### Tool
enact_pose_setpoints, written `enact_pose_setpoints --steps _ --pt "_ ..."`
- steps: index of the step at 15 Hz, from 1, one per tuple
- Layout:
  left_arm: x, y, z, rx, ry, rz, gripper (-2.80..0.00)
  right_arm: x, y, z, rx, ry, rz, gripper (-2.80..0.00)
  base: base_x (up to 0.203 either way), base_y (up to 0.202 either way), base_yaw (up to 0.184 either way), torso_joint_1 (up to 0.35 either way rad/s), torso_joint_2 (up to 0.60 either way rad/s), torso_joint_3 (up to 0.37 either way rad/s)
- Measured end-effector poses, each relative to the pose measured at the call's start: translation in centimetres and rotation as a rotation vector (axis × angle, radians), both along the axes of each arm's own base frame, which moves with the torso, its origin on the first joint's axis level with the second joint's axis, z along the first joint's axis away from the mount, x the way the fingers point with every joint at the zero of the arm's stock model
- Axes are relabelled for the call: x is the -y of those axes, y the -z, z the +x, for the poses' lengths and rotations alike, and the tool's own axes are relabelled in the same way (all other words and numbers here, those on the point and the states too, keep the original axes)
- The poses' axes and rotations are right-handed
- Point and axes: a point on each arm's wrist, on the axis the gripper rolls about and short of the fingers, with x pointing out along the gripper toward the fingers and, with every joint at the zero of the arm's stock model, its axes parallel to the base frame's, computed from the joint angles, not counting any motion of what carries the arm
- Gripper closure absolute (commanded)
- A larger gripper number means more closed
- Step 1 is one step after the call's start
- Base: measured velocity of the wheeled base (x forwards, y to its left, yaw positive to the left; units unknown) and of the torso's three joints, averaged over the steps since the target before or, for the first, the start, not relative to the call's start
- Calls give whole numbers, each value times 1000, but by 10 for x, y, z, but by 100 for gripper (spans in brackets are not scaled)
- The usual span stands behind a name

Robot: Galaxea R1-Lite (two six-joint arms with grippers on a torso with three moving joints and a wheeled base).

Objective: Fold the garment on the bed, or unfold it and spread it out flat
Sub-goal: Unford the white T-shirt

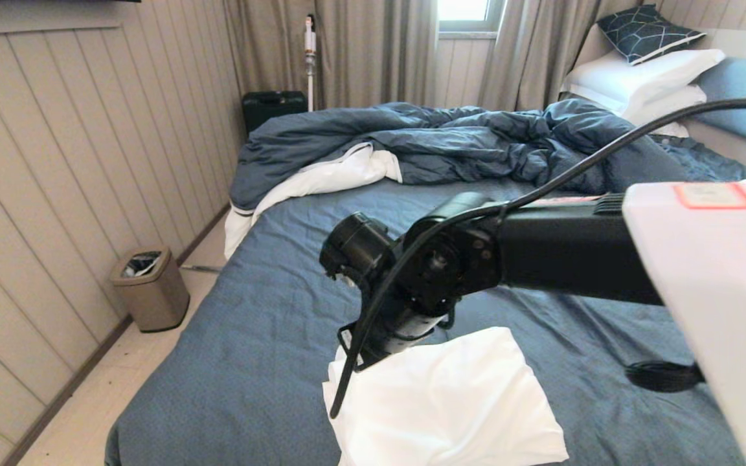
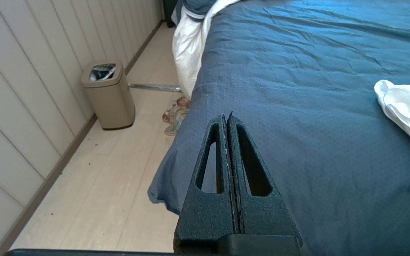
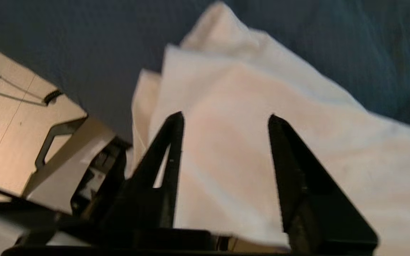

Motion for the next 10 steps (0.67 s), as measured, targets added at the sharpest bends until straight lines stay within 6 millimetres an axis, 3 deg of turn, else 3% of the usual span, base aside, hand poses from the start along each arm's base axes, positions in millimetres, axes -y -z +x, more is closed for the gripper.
enact_pose_setpoints --steps 3,10 --pt "0 0 0 0 0 0 0 -18 22 5 17 -16 4 -280 0 0 0 0 0 0" --pt "0 0 0 0 0 1 0 -31 47 9 5 -21 -13 -280 0 0 0 0 0 0"
